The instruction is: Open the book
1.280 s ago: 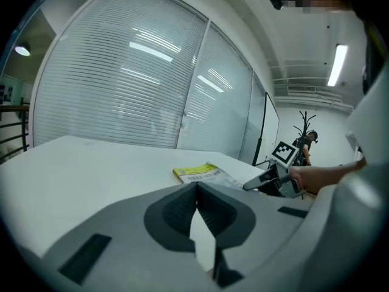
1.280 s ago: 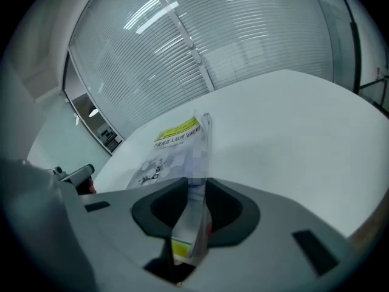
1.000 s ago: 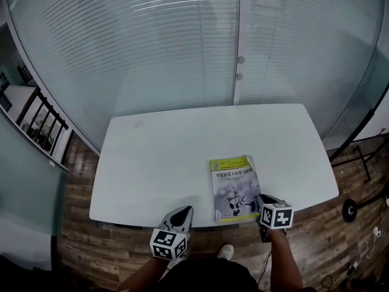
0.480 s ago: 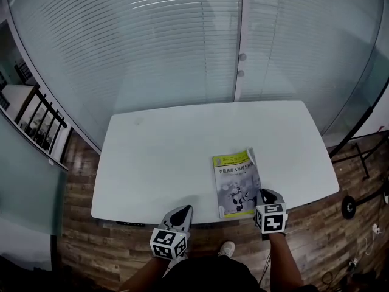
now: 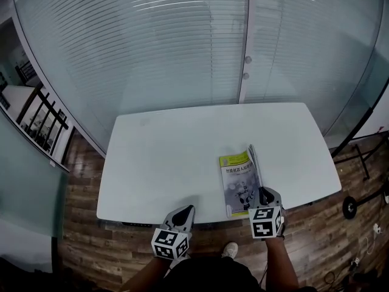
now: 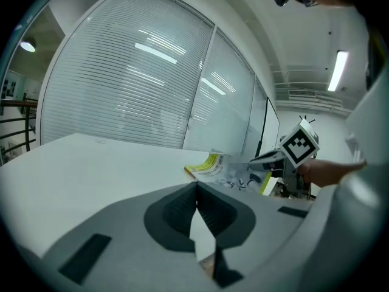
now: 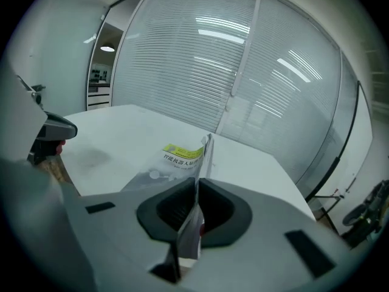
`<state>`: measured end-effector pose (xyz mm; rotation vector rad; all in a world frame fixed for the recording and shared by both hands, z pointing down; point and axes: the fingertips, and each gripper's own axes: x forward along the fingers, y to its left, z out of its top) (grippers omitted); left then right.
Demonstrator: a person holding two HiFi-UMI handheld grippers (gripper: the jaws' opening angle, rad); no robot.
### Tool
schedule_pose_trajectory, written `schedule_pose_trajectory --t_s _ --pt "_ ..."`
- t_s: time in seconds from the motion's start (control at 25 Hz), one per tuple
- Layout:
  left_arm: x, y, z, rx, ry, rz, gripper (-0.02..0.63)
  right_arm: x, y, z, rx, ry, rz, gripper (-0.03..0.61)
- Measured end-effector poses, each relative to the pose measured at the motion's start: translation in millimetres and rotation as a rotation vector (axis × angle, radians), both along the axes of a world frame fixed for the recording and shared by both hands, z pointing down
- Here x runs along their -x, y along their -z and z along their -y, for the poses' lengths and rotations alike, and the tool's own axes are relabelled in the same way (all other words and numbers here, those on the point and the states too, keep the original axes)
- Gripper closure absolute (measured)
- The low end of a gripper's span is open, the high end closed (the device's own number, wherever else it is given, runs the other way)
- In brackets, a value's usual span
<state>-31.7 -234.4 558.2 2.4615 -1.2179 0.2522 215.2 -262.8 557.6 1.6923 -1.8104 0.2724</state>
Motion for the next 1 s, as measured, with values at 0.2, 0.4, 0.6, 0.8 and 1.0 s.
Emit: schedule_pose_trajectory --t_s 0.2,0.4,0.6,0.8,1.0 --pt "12 5 -2 -0.016 -0.004 -0.010 0.603 24 16 -2 -0.029 0.032 -0.129 0.551" --pt "27 4 -2 -0.023 0.006 -0.026 0.603 50 29 -5 -0.047 0.086 -0.284 0.552" --pt "42 2 -5 -0.026 0.021 -0.043 0.603 82 42 -8 -0.074 0.137 -0.367 0.552" --pt "60 1 -8 -0.020 0.037 -0.051 0.603 117 50 -7 -0.089 0.193 -0.389 0.554" --pt "87 -7 -16 -0.003 0.067 -0.047 0.603 169 40 -5 -0.088 0.275 -0.390 0.555"
